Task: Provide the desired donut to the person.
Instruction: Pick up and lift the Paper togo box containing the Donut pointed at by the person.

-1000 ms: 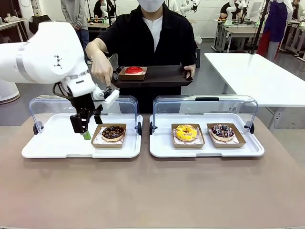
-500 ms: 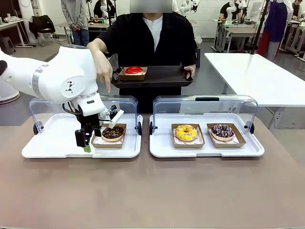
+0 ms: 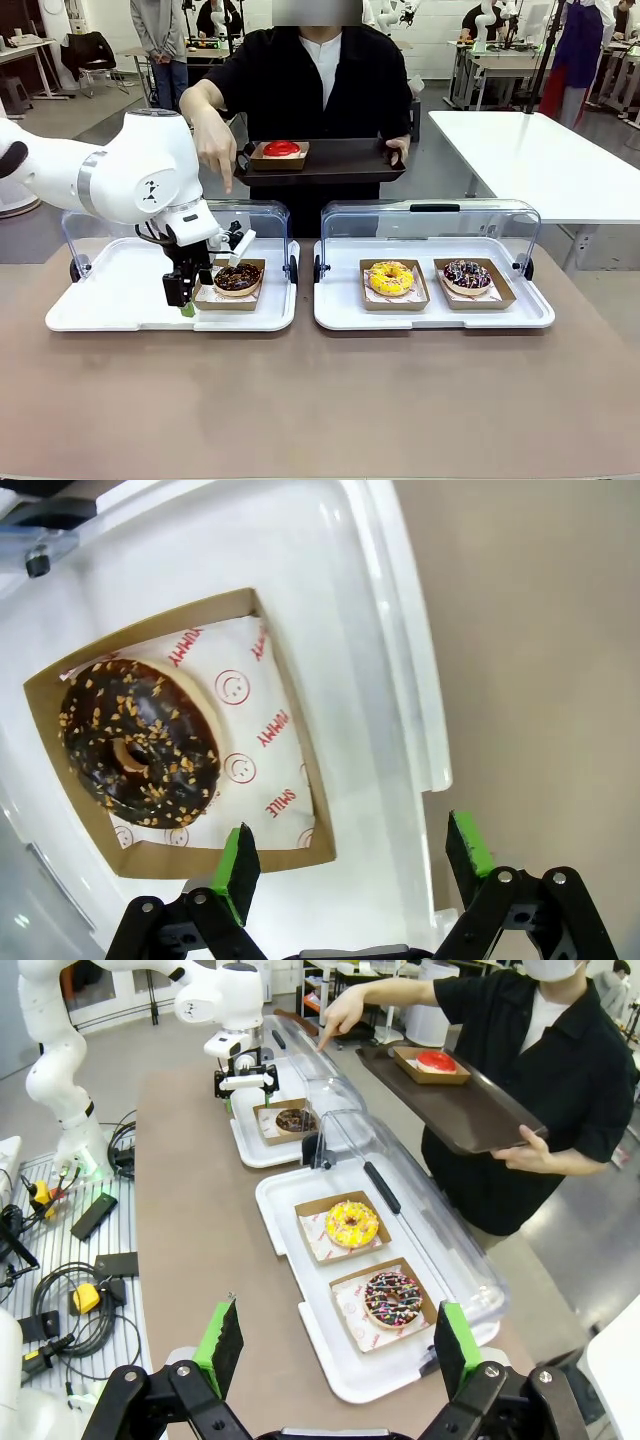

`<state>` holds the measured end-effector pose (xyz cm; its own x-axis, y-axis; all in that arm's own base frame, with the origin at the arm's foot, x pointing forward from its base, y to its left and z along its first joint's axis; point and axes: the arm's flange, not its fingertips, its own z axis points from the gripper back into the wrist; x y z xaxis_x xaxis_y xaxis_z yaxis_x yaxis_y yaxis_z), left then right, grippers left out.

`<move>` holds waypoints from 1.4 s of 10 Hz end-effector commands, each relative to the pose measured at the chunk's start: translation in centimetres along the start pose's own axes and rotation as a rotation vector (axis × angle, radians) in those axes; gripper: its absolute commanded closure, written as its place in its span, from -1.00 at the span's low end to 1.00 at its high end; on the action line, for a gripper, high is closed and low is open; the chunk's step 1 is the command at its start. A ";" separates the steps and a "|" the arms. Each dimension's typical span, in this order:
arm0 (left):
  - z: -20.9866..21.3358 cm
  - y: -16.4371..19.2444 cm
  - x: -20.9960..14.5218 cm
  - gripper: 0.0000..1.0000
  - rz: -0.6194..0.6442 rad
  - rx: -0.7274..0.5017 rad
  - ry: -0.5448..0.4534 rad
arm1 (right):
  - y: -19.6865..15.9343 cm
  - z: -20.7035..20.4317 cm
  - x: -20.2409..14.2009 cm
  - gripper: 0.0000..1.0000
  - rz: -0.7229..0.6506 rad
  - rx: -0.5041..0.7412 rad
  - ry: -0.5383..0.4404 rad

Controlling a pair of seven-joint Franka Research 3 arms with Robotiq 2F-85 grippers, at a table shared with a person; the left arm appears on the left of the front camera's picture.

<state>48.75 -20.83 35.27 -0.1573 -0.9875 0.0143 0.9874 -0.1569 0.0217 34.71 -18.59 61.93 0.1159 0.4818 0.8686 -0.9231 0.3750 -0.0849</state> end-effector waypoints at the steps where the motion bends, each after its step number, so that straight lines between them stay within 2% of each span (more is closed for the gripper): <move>1: -0.2 1.3 -0.1 -0.95 0.001 0.000 -0.026 | 0.0 -0.1 -0.1 -1.00 0.005 0.002 -0.015; 6: -1.0 2.3 -0.4 -0.95 0.062 -0.009 -0.036 | 0.0 -0.1 -0.1 -1.00 0.005 0.002 -0.015; 8: -1.2 2.2 -0.3 -0.80 0.080 -0.019 -0.038 | 0.0 -0.1 -0.1 -1.00 0.005 0.002 -0.015; 9: -1.5 2.1 -0.2 -0.57 0.082 -0.019 -0.043 | 0.0 -0.1 -0.1 -1.00 0.005 0.002 -0.015; 10: -1.5 2.1 -0.1 0.22 0.086 -0.020 -0.045 | 0.0 -0.1 -0.1 -1.00 0.005 0.002 -0.015; 11: -1.5 2.1 -0.1 0.53 0.085 -0.025 -0.043 | 0.0 -0.1 -0.1 -1.00 0.005 0.002 -0.015; 12: -1.5 1.9 -0.1 1.00 0.084 -0.025 -0.041 | 0.0 -0.1 -0.1 -1.00 0.005 0.002 -0.015; 14: -1.7 2.0 -0.2 1.00 0.075 -0.033 -0.044 | 0.0 -0.1 -0.1 -1.00 0.005 0.002 -0.015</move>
<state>50.73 -20.91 33.75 -0.1025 -0.9939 0.0413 0.9947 -0.1027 -0.0040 34.71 -18.59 61.93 0.1159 0.4818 0.8686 -0.9231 0.3751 -0.0849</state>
